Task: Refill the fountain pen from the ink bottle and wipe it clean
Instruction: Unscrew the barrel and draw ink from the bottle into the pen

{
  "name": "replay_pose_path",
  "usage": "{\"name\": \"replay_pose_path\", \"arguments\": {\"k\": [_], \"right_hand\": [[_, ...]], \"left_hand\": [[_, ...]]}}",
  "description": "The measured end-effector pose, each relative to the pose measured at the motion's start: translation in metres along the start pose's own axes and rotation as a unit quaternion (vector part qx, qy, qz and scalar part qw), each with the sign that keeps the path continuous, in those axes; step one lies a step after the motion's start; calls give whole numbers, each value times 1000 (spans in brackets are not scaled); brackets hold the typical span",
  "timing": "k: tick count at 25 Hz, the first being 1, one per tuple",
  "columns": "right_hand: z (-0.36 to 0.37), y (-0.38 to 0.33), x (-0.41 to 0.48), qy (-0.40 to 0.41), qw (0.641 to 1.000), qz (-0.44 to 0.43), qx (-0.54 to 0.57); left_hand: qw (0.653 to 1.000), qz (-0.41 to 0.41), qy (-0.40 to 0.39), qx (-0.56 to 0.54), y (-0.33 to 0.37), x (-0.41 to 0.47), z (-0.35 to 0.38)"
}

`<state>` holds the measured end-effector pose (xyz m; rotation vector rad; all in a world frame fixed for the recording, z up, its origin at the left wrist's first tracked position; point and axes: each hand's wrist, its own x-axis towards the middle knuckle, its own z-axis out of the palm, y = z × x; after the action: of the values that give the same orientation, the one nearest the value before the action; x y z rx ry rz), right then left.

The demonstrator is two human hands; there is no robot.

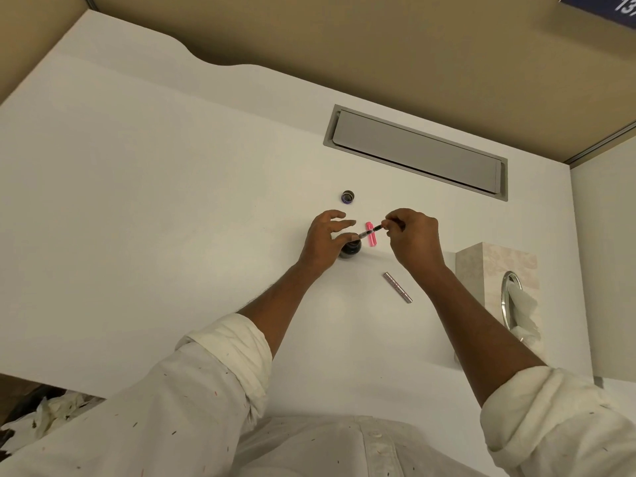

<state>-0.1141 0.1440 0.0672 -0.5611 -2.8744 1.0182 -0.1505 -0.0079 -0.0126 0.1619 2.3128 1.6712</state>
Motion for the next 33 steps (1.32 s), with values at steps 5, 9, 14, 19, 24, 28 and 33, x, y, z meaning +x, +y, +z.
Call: {"name": "replay_pose_path", "arguments": {"k": [5, 9, 14, 19, 24, 28, 33], "right_hand": [[-2, 3, -1, 9, 1000, 5, 20], [-2, 10, -5, 29, 998, 26, 39], [0, 22, -10, 71, 988, 84, 105], [2, 35, -15, 90, 952, 185, 228], [8, 45, -25, 90, 913, 257, 304], [9, 46, -30, 100, 894, 271, 342], [10, 47, -34, 108, 858, 317, 389]], "left_hand": [[987, -42, 151, -41, -5, -13, -10], [960, -99, 259, -34, -10, -30, -18], [919, -197, 325, -103, -6, -45, -18], [906, -238, 323, -138, 2, -54, -10], [902, -260, 314, -143, 3, -60, -6], [898, -277, 312, -142, 1, -64, -9], [893, -290, 310, -146, 1, -69, -6]]}}
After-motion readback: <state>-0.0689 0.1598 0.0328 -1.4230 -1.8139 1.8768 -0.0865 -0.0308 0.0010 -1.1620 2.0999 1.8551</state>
